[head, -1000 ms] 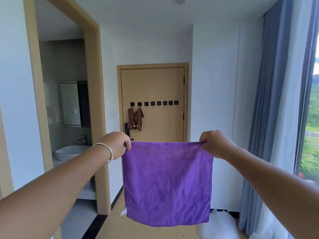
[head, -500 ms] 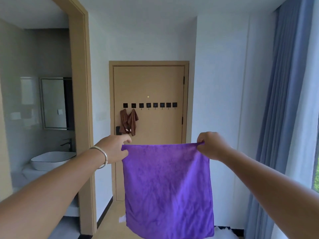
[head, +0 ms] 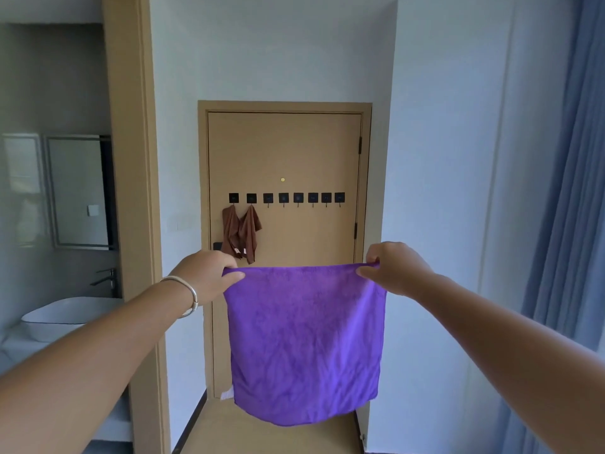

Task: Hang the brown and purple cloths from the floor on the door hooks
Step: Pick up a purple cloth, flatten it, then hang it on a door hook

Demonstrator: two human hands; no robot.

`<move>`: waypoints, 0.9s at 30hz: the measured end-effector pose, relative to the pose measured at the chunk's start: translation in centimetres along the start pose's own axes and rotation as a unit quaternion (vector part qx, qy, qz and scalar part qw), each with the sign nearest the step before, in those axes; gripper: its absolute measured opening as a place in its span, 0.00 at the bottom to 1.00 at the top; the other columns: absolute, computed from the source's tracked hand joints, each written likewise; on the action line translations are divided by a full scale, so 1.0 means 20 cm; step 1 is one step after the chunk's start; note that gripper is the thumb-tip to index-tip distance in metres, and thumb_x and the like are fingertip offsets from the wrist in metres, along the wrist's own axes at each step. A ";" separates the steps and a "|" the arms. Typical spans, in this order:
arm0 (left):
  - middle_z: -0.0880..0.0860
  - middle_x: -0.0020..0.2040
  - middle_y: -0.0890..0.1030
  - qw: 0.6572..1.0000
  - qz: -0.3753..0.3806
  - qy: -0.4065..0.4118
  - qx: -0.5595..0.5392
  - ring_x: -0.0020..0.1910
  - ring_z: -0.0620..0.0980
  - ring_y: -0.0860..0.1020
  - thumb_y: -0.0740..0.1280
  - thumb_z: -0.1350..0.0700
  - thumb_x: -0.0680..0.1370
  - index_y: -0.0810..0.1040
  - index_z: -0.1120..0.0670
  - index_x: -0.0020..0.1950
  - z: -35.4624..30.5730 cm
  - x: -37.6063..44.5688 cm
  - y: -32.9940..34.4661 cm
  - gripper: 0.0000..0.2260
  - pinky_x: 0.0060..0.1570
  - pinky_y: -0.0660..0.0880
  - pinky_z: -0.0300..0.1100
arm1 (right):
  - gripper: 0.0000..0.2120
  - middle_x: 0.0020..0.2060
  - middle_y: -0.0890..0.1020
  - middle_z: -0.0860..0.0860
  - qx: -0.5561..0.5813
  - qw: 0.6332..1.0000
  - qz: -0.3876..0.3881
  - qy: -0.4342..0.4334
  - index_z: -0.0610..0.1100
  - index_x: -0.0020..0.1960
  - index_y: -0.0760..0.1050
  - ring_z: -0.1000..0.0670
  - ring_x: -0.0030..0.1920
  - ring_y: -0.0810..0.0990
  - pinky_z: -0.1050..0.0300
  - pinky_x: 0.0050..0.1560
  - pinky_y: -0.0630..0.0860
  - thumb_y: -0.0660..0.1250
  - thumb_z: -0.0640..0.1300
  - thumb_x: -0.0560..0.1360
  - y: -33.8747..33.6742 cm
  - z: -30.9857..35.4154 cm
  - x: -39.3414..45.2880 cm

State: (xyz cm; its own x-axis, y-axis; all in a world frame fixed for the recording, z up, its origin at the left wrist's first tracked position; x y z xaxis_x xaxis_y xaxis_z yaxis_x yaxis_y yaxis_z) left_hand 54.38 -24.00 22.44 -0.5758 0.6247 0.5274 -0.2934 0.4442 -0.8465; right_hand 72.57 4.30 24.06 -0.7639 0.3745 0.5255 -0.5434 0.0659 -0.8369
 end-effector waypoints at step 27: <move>0.45 0.33 0.75 0.994 -0.041 -0.078 0.058 0.34 0.44 0.72 0.62 0.37 0.75 0.70 0.45 0.32 0.41 1.45 0.86 0.17 0.30 0.62 0.38 | 0.11 0.37 0.77 0.52 0.028 0.998 0.020 -0.060 0.49 0.43 0.75 0.51 0.38 0.76 0.53 0.38 0.79 0.65 0.57 0.74 1.06 -0.49 1.67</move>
State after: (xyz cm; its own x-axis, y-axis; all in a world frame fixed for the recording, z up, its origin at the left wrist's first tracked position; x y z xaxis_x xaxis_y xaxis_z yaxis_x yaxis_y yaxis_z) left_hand 26.39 -3.45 22.59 -0.6554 0.4782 0.5846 -0.4254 0.4058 -0.8089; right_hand 38.85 27.31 22.38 -0.8200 0.2630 0.5084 -0.5272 -0.0010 -0.8497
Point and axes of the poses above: each hand's wrist, its own x-axis towards the middle knuckle, its own y-axis out of the palm, z = x × y, the point moved 4 cm from there along x, towards the middle knuckle
